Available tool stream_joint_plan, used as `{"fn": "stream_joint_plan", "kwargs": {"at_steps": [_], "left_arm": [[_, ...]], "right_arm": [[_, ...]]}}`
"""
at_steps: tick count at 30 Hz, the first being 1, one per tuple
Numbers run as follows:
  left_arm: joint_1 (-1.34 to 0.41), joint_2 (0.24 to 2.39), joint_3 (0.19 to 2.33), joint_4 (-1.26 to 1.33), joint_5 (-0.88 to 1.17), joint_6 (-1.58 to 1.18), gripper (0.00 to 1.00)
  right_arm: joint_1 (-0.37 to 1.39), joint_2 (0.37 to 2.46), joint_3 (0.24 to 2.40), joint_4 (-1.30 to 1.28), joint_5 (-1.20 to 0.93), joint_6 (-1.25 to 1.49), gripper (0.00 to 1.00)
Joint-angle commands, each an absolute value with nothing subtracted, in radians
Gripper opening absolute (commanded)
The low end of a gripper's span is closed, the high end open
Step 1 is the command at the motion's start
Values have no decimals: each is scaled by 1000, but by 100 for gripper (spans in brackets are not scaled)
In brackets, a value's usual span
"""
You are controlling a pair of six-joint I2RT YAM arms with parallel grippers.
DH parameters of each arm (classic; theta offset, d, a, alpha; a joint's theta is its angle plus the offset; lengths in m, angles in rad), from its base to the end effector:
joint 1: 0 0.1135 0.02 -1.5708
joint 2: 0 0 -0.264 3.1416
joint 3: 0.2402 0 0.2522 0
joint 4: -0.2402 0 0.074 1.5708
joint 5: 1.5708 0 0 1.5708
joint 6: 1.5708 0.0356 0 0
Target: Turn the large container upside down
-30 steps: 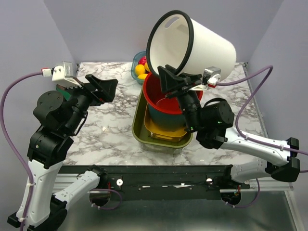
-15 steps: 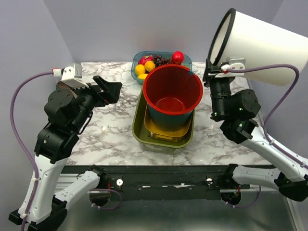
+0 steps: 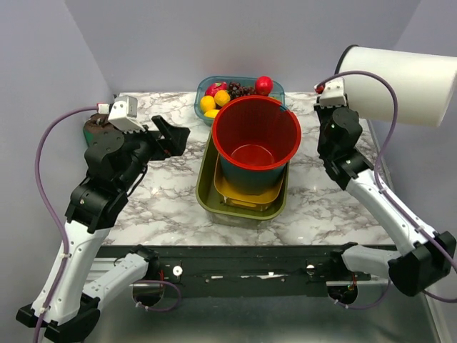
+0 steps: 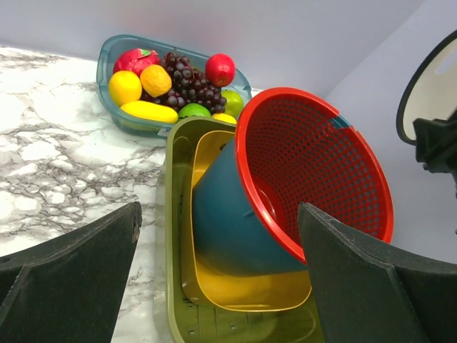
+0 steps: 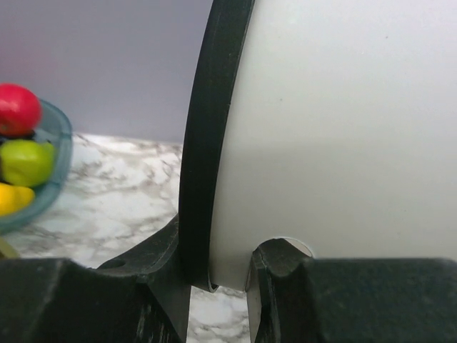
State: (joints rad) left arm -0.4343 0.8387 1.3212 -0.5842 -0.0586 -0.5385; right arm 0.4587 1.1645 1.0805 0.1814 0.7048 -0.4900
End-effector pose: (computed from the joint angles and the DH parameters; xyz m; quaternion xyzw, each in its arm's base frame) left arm 0.1294 -0.0577 0.4655 -0.0582 0.7398 -0.2940 0.6024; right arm 0.2482 0.0968 0.4051 -0.0606 0.6777 -0.2427 0.6915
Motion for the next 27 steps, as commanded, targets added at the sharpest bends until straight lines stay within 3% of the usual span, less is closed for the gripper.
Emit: {"fn": "stream_joint_plan", "kwargs": {"at_steps": [1,7,27], "left_arm": [[-436,818,1287,-538,-20,-531,99],[-436,813,1263,-529,-8,-523,99],[-430,873,1238,-469,101,-503,99]], "right_arm": [[379,1285,1115,182,661,-516,1],[319,1509,1205,307,690,-618,1],[189,2178,1773,138,695,-606,1]]}}
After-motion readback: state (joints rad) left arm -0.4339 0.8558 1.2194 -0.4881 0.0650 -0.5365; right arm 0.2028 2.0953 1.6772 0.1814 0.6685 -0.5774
